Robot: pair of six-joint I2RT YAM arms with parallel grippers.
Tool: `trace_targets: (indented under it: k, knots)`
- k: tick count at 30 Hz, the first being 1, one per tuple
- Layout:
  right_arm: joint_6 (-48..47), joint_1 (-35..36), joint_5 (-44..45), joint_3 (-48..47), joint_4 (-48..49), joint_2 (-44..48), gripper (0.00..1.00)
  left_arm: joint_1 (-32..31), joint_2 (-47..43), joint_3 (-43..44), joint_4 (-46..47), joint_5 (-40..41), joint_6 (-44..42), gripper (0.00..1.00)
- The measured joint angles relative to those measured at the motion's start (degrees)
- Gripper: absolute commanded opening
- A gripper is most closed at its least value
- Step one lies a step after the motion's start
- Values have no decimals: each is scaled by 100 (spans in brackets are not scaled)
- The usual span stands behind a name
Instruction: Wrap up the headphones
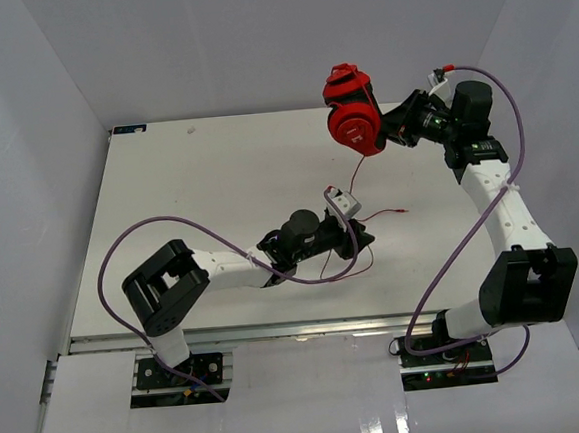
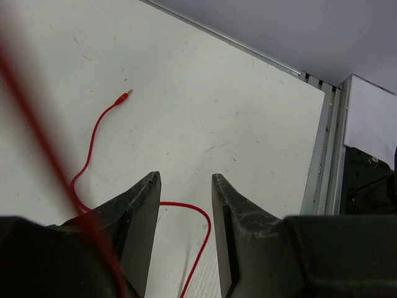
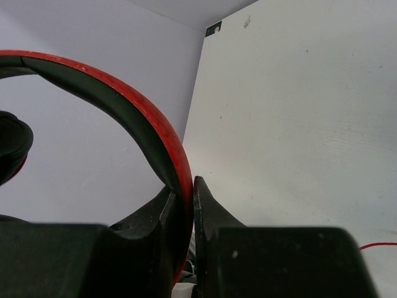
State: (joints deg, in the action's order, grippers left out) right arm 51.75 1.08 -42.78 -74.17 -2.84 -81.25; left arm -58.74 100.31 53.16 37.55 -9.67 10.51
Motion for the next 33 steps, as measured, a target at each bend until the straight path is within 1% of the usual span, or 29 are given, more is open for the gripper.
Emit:
trace_targets:
  k: [6, 10, 11, 13, 14, 16, 20, 21, 25, 28, 30, 33]
  knots:
    - [45, 0, -29, 0, 29, 167, 8, 0, -2, -315, 33, -4, -33, 58]
    - [45, -95, -78, 0, 46, 183, 8, 0, -12, -455, -8, -21, -74, 57]
    - [45, -126, -77, 0, 44, 183, 8, 0, -26, -463, -19, -22, -88, 55]
    - [45, -168, -78, 0, 45, 183, 8, 0, -74, -466, -30, -22, -116, 45]
    - [45, -186, -76, 0, 46, 183, 8, 0, -98, -466, -29, -22, -129, 39]
    - [46, -206, -75, 0, 44, 183, 8, 0, -147, -467, -27, -23, -172, 22]
    - [45, -215, -81, 2, 45, 183, 8, 0, -175, -471, -26, -23, -200, 4]
    - [41, -216, -83, 2, 44, 183, 8, 0, -175, -474, -27, -24, -209, 1]
    - [-40, -239, -101, 2, 38, 183, 8, 2, -188, -511, -26, -28, -234, 0]
    - [-282, -271, -227, 0, 17, 183, 8, 70, -233, -644, -2, -112, -227, 0]
    - [-451, -291, -444, 0, 4, 187, 8, 141, -243, -743, 35, -269, -188, 0]
    - [-751, -308, -1032, 41, 103, 261, 8, 439, -240, -866, 63, -730, -47, 0]
